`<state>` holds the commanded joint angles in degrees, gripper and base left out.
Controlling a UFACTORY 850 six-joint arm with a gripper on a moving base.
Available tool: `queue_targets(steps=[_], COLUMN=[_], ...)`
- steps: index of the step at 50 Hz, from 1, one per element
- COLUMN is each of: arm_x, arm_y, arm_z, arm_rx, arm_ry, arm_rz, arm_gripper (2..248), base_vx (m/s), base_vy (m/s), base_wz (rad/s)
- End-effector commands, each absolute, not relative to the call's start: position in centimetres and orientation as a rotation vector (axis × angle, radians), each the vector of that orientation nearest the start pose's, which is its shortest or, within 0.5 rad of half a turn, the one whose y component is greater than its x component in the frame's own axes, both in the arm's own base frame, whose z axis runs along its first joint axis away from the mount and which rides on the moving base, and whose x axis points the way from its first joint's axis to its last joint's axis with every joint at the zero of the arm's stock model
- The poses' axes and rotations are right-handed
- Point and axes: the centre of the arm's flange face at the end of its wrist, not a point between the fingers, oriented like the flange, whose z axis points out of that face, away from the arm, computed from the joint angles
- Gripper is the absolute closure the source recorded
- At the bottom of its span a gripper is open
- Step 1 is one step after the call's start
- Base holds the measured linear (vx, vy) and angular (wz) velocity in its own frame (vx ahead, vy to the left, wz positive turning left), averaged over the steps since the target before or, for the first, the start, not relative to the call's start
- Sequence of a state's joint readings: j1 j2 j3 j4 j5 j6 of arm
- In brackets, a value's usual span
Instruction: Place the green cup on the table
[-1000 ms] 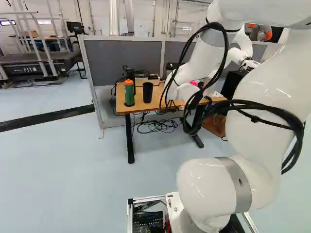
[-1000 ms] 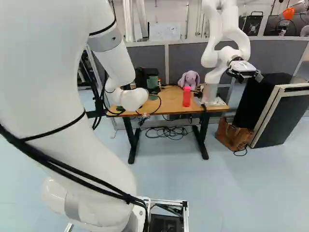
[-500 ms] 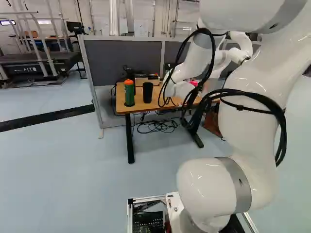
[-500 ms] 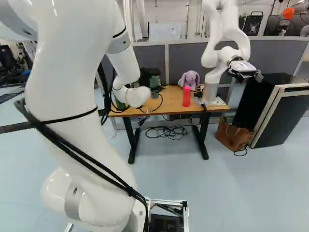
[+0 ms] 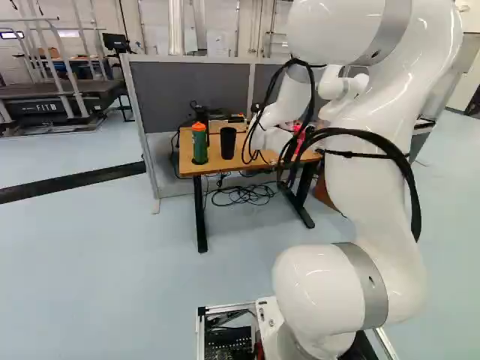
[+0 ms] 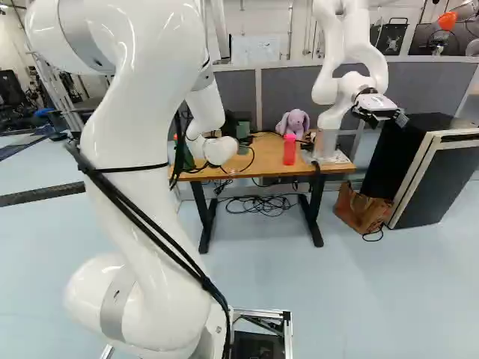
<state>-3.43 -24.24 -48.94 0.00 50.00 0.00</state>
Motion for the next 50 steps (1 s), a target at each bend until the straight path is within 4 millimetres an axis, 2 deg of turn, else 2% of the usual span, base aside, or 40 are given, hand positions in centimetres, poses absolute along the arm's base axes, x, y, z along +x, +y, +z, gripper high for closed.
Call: queue_targets(steps=[13, 24, 50], arm_x=[58.6, 60.0, 61.0], arm_y=[-3.5, -3.5, -3.5], arm_z=[35.5, 34.2, 31.4], arm_rx=[-2.521, -2.511, -2.512], arm_ry=[0.074, 0.073, 0.072], arm_rz=[-1.933, -1.945, -1.944], arm_gripper=[133, 133, 133], base_vx=[0.0, 0.0, 0.0], base_vy=[0.0, 0.0, 0.0], base_wz=[0.0, 0.0, 0.0])
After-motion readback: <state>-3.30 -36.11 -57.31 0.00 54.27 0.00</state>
